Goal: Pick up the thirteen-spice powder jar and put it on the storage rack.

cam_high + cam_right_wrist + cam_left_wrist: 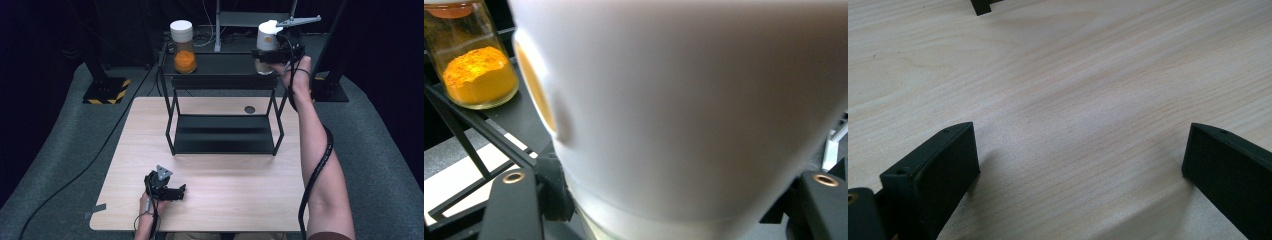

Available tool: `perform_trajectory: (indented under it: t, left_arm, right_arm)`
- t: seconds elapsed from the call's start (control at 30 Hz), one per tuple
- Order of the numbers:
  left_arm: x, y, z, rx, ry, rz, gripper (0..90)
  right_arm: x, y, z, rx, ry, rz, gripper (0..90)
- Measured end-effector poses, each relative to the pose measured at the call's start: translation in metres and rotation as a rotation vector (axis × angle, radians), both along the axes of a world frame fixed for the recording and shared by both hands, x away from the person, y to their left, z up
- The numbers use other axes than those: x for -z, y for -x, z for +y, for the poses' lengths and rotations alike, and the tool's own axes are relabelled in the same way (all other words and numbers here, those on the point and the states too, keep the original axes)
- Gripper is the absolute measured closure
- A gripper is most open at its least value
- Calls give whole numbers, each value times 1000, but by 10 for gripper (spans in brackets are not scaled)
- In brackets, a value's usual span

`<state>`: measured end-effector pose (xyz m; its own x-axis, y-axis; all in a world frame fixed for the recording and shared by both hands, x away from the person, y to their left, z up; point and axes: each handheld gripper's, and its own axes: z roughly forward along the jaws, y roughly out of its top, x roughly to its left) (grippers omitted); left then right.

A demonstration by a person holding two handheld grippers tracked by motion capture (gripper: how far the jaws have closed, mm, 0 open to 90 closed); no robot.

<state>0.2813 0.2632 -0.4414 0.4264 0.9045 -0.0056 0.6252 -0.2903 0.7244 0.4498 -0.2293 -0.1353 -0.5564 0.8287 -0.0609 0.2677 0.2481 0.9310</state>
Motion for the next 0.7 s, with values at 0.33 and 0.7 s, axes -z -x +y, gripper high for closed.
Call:
perform_trajectory:
  t: [0.33,0.7]
  left_arm:
    - [0,0,0,0,0,0,12]
    - [0,0,0,0,0,0,12]
  right_arm:
    - [3,-8,1,12,-15,10,301]
    - [6,-18,-3,39,-30,33,301]
